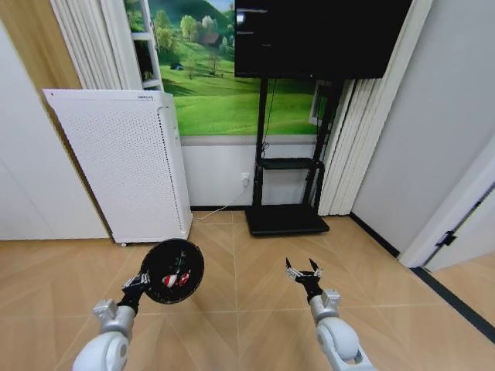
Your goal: Pick up the trash bin and place the garbage on the floor into it.
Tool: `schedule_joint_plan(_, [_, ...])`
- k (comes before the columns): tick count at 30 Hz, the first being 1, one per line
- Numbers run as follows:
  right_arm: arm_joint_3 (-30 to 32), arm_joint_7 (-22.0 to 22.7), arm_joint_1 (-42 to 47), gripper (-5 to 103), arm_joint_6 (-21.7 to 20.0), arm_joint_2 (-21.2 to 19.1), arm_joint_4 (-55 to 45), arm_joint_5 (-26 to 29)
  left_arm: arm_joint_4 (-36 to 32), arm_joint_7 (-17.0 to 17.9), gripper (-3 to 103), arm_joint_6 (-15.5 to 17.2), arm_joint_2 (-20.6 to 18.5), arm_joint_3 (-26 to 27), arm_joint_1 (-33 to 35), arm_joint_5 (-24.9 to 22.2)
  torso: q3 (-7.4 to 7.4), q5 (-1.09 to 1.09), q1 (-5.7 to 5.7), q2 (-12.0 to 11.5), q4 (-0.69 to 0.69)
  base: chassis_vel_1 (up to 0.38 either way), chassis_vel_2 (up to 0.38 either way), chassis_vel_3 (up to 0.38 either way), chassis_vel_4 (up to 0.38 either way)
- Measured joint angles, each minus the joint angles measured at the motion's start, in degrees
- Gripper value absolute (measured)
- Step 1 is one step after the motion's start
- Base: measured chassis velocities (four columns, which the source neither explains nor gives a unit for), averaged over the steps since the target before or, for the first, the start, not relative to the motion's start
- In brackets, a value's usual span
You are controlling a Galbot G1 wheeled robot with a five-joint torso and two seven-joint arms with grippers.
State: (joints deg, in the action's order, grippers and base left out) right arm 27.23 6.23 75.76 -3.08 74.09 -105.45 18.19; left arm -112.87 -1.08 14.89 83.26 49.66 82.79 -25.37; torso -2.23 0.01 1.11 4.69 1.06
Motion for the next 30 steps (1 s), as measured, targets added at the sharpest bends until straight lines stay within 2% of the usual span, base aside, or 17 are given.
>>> schedule_joint_plan(3, [0.0, 0.0, -0.1, 100, -0.1, 0.0, -0.1, 0.0, 1.0, 4.1, 3, 0.8, 1.0, 0.5, 0.1, -2.4, 0.00, -0.01, 0.00, 0.0, 0.00, 0.000, 0.000, 0.000, 0.000])
schedule_joint_plan(4, [0.0, 0.0, -0.1, 100, -0.1, 0.0, -0.1, 0.0, 1.0, 4.1, 3, 0.8, 1.0, 0.5, 0.1, -2.4, 0.00, -0.01, 0.00, 0.0, 0.00, 0.000, 0.000, 0.000, 0.000])
schedule_joint_plan(6, [0.0, 0.0, -0.1, 100, -0.2, 0.0, -0.1, 0.0, 1.1, 9.6, 3, 2.4, 2.2, 0.9, 0.0, -7.6, 0.00, 0.00, 0.00, 0.0, 0.00, 0.000, 0.000, 0.000, 0.000])
schedule_joint_plan(7, [0.0, 0.0, -0.1, 100, -0.2, 0.0, -0.1, 0.0, 1.1, 9.6, 3, 2.4, 2.2, 0.9, 0.0, -7.6, 0.00, 0.00, 0.00, 0.0, 0.00, 0.000, 0.000, 0.000, 0.000])
schedule_joint_plan(9, [0.0, 0.0, -0.1, 100, -0.3, -0.2, -0.1, -0.1, 1.6, 15.3, 3, 3.7, 3.1, 1.3, -0.4, -13.3, 0.00, -0.01, 0.00, 0.0, 0.00, 0.000, 0.000, 0.000, 0.000])
schedule_joint_plan(10, [0.0, 0.0, -0.1, 100, -0.3, -0.2, -0.1, -0.1, 1.6, 15.3, 3, 3.7, 3.1, 1.3, -0.4, -13.3, 0.00, -0.01, 0.00, 0.0, 0.00, 0.000, 0.000, 0.000, 0.000])
schedule_joint_plan(12, [-0.1, 0.0, -0.1, 100, -0.4, -0.3, -0.1, -0.1, 3.0, 21.5, 3, 4.6, 3.1, 1.3, -1.5, -19.4, 0.00, 0.00, 0.00, 0.0, 0.01, 0.000, 0.000, 0.000, 0.000])
schedule_joint_plan(13, [-0.1, 0.0, -0.1, 100, -0.4, -0.3, -0.1, -0.1, 3.0, 21.5, 3, 4.6, 3.1, 1.3, -1.5, -19.4, 0.00, 0.00, 0.00, 0.0, 0.01, 0.000, 0.000, 0.000, 0.000])
schedule_joint_plan(14, [-0.2, 0.0, -0.2, 100, -0.4, -0.3, 0.0, -0.2, 3.7, 25.2, 3, 5.0, 3.0, 1.1, -2.1, -22.4, 0.00, -0.01, 0.00, 0.0, 0.01, 0.000, 0.000, 0.000, 0.000])
schedule_joint_plan(18, [-0.3, 0.0, -0.4, 100, -0.4, -0.3, 0.1, -0.3, 3.9, 28.1, 3, 5.3, 3.0, 1.1, -2.3, -24.6, -0.01, -0.02, 0.00, 0.0, 0.01, 0.000, 0.000, 0.000, 0.000])
schedule_joint_plan(19, [-0.4, 0.0, -0.7, 100, -0.5, -0.2, 0.4, -0.3, 3.9, 31.6, 3, 5.5, 3.0, 1.1, -2.6, -27.1, 0.00, 0.00, 0.00, 0.0, 0.00, 0.000, 0.000, 0.000, 0.000])
schedule_joint_plan(20, [-0.4, 0.0, -0.7, 100, -0.5, -0.2, 0.4, -0.3, 3.9, 31.6, 3, 5.5, 3.0, 1.1, -2.6, -27.1, 0.00, 0.00, 0.00, 0.0, 0.00, 0.000, 0.000, 0.000, 0.000])
schedule_joint_plan(22, [-0.5, 0.0, -1.0, 100, -0.6, -0.2, 0.8, -0.3, 4.0, 36.9, 3, 5.5, 3.0, 1.0, -3.1, -31.1, 0.00, 0.00, 0.00, 0.0, 0.00, 0.000, 0.000, 0.000, 0.000])
schedule_joint_plan(23, [-0.6, -0.1, -1.4, 100, -0.6, -0.2, 1.2, -0.4, 4.5, 42.2, 3, 5.0, 2.8, 0.9, -3.9, -35.2, -0.01, -0.02, 0.00, 0.0, 0.01, 0.000, 0.000, 0.000, 0.000])
schedule_joint_plan(24, [-0.6, -0.1, -1.4, 100, -0.6, -0.2, 1.2, -0.4, 4.5, 42.2, 3, 5.0, 2.8, 0.9, -3.9, -35.2, -0.01, -0.02, 0.00, 0.0, 0.01, 0.000, 0.000, 0.000, 0.000])
schedule_joint_plan(25, [-0.7, -0.1, -1.6, 100, -0.6, -0.2, 1.5, -0.4, 4.8, 45.3, 3, 4.3, 2.7, 0.8, -4.3, -37.1, 0.00, 0.00, 0.00, 0.0, 0.01, 0.000, 0.000, 0.000, 0.000])
schedule_joint_plan(30, [-0.7, -0.2, -1.7, 100, -0.3, -0.2, 2.2, -0.7, 6.1, 48.3, 3, 2.1, 2.4, 0.8, -5.1, -36.4, -0.01, -0.01, 0.00, 0.0, 0.00, 0.000, 0.000, 0.000, 0.000])
